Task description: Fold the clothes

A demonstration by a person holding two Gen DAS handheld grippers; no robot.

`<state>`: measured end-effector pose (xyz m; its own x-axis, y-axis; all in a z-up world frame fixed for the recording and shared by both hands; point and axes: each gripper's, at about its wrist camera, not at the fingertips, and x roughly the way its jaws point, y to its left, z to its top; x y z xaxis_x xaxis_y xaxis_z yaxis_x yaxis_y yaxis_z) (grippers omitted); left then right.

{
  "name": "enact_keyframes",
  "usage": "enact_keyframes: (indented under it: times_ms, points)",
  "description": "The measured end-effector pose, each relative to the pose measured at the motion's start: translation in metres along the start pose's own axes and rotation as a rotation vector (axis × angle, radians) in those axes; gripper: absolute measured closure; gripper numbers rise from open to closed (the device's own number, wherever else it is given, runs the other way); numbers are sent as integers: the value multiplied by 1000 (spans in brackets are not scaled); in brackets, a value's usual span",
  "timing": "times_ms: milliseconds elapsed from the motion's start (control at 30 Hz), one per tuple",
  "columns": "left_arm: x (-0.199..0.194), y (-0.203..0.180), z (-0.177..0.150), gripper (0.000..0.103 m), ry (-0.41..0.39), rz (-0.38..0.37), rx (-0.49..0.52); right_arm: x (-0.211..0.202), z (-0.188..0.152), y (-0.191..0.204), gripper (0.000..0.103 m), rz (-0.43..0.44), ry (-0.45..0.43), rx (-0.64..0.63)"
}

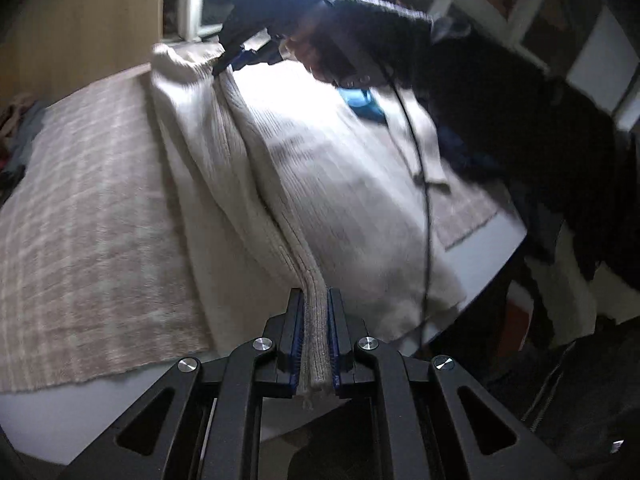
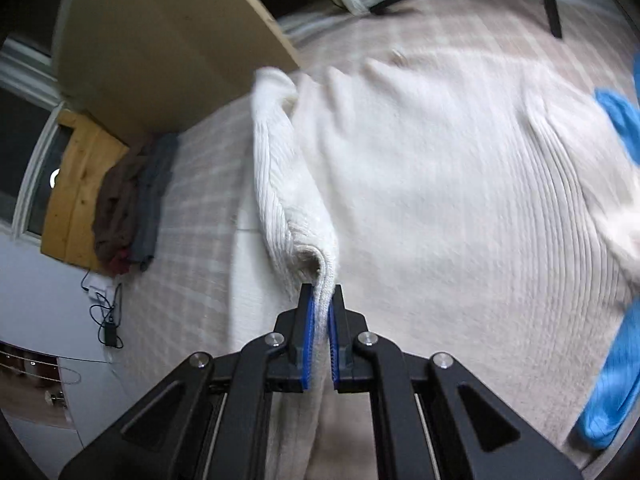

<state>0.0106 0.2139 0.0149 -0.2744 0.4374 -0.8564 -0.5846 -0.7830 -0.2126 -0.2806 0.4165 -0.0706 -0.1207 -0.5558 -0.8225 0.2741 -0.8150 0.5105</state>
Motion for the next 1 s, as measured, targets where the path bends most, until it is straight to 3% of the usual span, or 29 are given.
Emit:
enact_keyframes:
  times_ms: [167, 267, 333, 433, 533, 733, 867, 967, 1000]
  points:
    - [9, 3, -8, 90, 72, -51, -12, 13, 2, -7, 91, -49, 21, 15]
    - [-15, 8, -20, 75, 47, -108, -48, 2, 3, 0, 69, -74, 36, -19]
    - [-28, 25, -32, 67, 26, -92, -104, -9, 0, 5, 58, -45, 11, -45]
    - [-40, 59, -48, 67, 17, -55, -211, -8, -8, 16, 58, -18, 36, -92]
    - [-25, 78, -47, 68, 42, -62, -288, 5, -14, 26, 58, -36, 69, -129]
    - [6, 70, -33, 69, 83, -86, -236, 22, -17, 37, 58, -56, 72, -146]
    - [14, 73, -33, 96, 61, -142, -240, 26, -13, 43, 58, -46, 45, -155]
    - [3, 79, -33, 97, 30, -155, -238, 30, -11, 47, 61, -37, 33, -164]
    - [-1, 79, -33, 97, 19, -145, -226, 32, -10, 49, 75, -40, 33, -169]
